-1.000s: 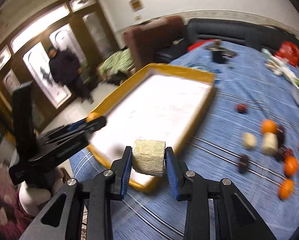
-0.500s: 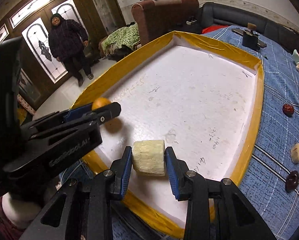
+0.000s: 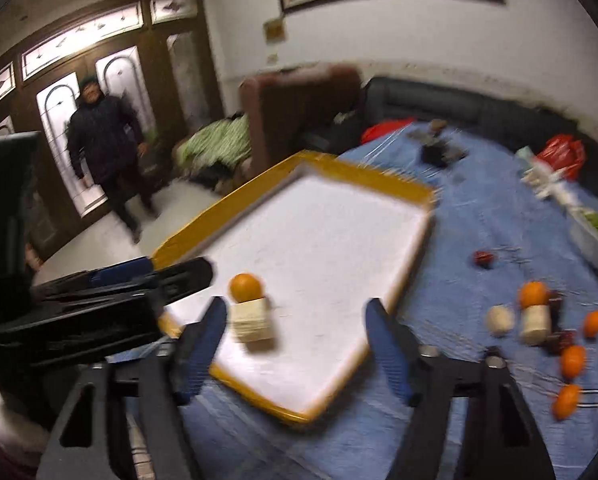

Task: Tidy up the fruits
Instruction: 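Carry the orange and white chunk into the yellow tray and open both grippers, then move both grippers back over the remaining fruit, then grasp a dark plum with the left gripper while the right gripper grasps a mandarin orange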

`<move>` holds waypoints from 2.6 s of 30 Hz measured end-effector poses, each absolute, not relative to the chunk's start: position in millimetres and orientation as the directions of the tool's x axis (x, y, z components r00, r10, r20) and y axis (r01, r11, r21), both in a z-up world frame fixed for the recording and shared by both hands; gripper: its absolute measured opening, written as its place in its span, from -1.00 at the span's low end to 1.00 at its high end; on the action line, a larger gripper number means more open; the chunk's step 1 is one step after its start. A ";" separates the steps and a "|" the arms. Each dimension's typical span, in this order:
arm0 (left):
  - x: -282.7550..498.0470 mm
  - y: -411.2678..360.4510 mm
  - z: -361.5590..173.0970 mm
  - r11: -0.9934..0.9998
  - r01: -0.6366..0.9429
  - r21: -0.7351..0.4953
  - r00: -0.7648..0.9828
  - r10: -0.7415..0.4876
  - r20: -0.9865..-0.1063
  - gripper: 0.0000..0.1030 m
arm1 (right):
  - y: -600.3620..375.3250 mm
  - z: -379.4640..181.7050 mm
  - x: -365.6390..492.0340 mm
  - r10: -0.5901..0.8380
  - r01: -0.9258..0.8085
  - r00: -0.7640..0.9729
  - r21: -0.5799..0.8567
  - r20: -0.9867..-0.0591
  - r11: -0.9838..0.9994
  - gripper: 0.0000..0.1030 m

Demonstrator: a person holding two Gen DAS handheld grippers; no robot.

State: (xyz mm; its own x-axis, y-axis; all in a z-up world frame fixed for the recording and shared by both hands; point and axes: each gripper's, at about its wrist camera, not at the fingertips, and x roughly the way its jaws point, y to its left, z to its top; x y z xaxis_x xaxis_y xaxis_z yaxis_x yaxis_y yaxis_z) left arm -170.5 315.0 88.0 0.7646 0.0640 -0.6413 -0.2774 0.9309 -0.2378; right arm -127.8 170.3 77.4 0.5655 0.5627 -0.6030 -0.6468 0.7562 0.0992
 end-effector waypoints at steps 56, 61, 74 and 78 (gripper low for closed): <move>-29.8 124.8 10.9 0.984 0.127 -0.127 0.592 -0.178 -0.786 -0.05 | -52.7 12.3 -46.3 0.347 -0.312 0.540 0.201 -0.766 0.929 -0.23; -26.7 115.7 9.1 0.971 0.179 -0.158 0.592 -0.234 -0.771 -0.50 | -50.8 12.4 -46.3 0.343 -0.314 0.538 0.195 -0.770 0.929 -0.23; -28.8 104.3 8.4 0.973 0.202 -0.113 0.612 -0.215 -0.761 -0.53 | -47.6 12.0 -49.7 0.330 -0.322 0.541 0.171 -0.773 0.931 -0.23; -32.7 111.4 11.5 0.975 0.178 -0.131 0.632 -0.215 -0.745 -0.53 | -50.8 13.8 -49.9 0.351 -0.324 0.547 0.195 -0.760 0.926 -0.28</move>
State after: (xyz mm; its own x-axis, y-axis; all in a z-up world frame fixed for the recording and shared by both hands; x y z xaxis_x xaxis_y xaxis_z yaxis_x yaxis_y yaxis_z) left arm -32.7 111.4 11.5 0.6320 -0.2151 -0.7445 0.1776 0.9753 -0.1310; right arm -49.9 -50.8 13.8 0.5466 0.3512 -0.7602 -0.3239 0.9258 0.1948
